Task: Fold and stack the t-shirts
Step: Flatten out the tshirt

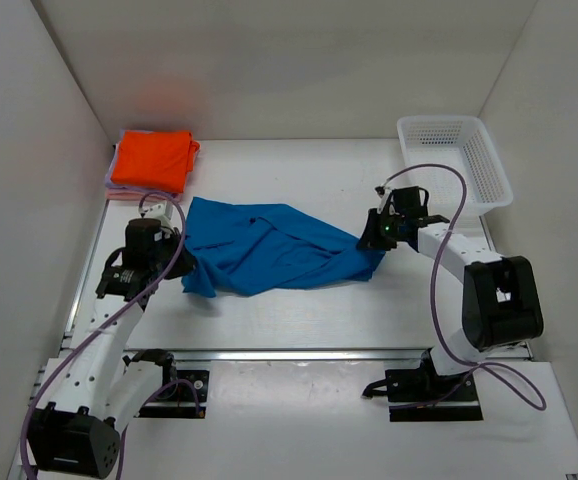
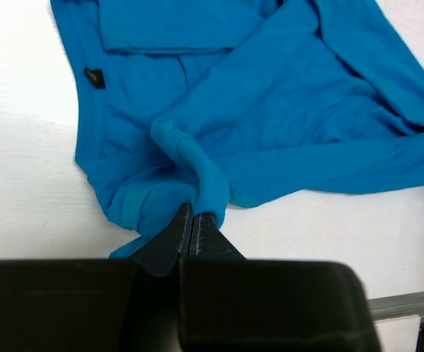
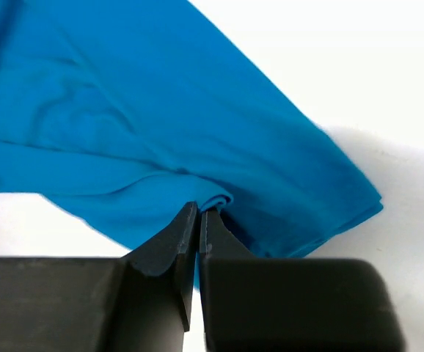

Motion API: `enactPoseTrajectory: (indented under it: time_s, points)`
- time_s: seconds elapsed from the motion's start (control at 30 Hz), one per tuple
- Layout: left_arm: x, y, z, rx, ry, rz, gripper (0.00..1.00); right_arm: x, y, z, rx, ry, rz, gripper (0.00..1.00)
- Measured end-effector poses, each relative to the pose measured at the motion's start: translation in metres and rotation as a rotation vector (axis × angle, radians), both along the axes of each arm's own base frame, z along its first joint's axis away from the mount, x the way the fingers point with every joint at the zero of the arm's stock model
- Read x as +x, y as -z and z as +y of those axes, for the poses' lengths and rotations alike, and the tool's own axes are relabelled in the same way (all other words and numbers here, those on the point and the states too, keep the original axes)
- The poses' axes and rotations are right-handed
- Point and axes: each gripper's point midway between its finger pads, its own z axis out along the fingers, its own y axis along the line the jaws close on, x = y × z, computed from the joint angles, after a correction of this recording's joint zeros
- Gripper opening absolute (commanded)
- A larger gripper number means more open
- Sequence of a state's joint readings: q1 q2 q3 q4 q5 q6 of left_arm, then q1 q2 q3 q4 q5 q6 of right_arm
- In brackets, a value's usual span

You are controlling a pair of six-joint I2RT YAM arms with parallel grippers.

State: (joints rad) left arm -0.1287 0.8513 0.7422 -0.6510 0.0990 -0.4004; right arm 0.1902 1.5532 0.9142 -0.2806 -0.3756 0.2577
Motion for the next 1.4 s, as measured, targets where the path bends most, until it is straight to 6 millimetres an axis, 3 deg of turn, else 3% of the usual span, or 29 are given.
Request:
enactPoseTrajectory:
  time_s: [0.07, 0.13, 0.2, 0.3, 0.33, 0.37, 0.43, 0.5, 0.57, 0.7, 0.8, 0.87, 0.93, 1.03, 1.13, 1.3, 1.4]
  points:
    - [0.007, -0.011, 0.002, 0.005, -0.008, 0.003, 0.00, 0.006, -0.021, 0.002, 0.012, 0.000, -0.047, 0.00]
    - [0.024, -0.042, 0.007, 0.015, -0.029, -0.032, 0.00, 0.011, -0.052, 0.003, 0.034, 0.001, -0.119, 0.00]
    - [0.045, -0.087, 0.014, 0.023, -0.055, -0.118, 0.00, 0.016, -0.100, 0.004, 0.061, 0.003, -0.236, 0.00]
    - [0.074, -0.178, 0.024, 0.035, -0.097, -0.297, 0.00, 0.020, -0.188, 0.001, 0.098, 0.013, -0.461, 0.00]
    - [0.081, -0.217, 0.027, 0.035, -0.113, -0.382, 0.00, 0.017, -0.220, -0.003, 0.108, 0.021, -0.546, 0.00]
    - [0.082, -0.234, 0.028, 0.034, -0.120, -0.423, 0.00, 0.012, -0.252, -0.009, 0.116, 0.031, -0.632, 0.00]
    - [0.077, -0.274, 0.031, 0.031, -0.138, -0.504, 0.00, -0.003, -0.297, -0.019, 0.125, 0.050, -0.757, 0.00]
    - [0.069, -0.310, 0.033, 0.023, -0.156, -0.588, 0.00, -0.020, -0.331, -0.031, 0.128, 0.072, -0.859, 0.00]
    - [0.055, -0.337, 0.033, 0.012, -0.168, -0.658, 0.00, -0.037, -0.355, -0.041, 0.128, 0.090, -0.933, 0.00]
    - [0.015, -0.385, 0.033, -0.018, -0.183, -0.791, 0.00, -0.057, -0.375, -0.057, 0.121, 0.106, -1.001, 0.00]
    - [-0.005, -0.405, 0.033, -0.034, -0.190, -0.845, 0.00, -0.065, -0.387, -0.069, 0.108, 0.128, -1.035, 0.00]
    - [-0.015, -0.416, 0.032, -0.047, -0.191, -0.876, 0.00, -0.068, -0.391, -0.064, 0.117, 0.107, -1.035, 0.00]
    - [-0.017, -0.417, 0.032, -0.050, -0.189, -0.883, 0.00, -0.067, -0.391, -0.058, 0.125, 0.080, -1.016, 0.00]
    - [0.001, -0.397, 0.033, -0.028, -0.197, -0.836, 0.00, -0.052, -0.385, -0.050, 0.137, 0.030, -0.965, 0.00]
    - [0.041, -0.340, 0.030, 0.006, -0.182, -0.694, 0.00, -0.025, -0.358, -0.044, 0.140, 0.006, -0.866, 0.00]
    - [0.137, -0.220, 0.018, 0.059, -0.126, -0.353, 0.00, 0.032, -0.279, -0.019, 0.126, -0.053, -0.633, 0.00]
    - [0.162, -0.169, 0.016, 0.063, -0.110, -0.225, 0.00, 0.053, -0.240, -0.011, 0.113, -0.062, -0.535, 0.01]
